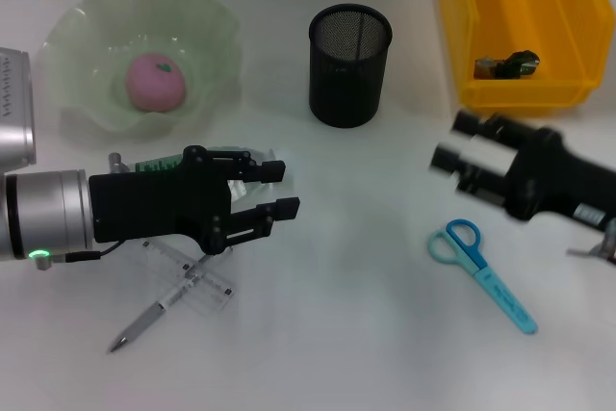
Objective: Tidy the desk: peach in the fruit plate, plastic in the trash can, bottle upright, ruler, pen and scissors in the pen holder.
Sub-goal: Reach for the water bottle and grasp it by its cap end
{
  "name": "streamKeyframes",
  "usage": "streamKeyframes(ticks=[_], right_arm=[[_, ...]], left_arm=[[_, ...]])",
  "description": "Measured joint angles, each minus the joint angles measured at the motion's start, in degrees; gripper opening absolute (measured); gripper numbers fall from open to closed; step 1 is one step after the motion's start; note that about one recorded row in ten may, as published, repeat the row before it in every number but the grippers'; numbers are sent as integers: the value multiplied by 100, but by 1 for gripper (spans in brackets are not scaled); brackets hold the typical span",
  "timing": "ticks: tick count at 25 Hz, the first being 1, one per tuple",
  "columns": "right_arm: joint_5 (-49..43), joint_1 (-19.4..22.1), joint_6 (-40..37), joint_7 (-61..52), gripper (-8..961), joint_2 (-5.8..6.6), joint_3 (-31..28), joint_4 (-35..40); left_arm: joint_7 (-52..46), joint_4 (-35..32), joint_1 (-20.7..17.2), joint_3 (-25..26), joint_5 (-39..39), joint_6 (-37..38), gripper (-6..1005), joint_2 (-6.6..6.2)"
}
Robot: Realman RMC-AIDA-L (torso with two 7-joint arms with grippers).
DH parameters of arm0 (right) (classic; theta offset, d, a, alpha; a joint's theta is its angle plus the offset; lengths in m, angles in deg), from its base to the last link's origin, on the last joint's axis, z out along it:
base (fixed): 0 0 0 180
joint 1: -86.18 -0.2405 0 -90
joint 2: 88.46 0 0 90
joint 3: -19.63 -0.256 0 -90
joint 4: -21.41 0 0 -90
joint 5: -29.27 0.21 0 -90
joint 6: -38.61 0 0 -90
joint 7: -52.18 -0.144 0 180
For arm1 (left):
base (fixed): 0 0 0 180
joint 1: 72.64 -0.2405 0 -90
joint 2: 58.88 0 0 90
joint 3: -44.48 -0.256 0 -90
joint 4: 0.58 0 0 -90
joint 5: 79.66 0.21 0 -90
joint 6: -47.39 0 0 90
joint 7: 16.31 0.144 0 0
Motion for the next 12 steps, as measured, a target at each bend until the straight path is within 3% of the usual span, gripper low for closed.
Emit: streamKeyframes(ticks=[5, 12], right_arm=[[-690, -141, -44, -3, 630, -10, 147, -42], [-700, -191, -29, 5, 630, -13, 142, -243]], left_arm=[[0, -22, 4, 4, 0, 6, 453, 3], [0, -22, 85, -33, 23, -86, 453, 5]])
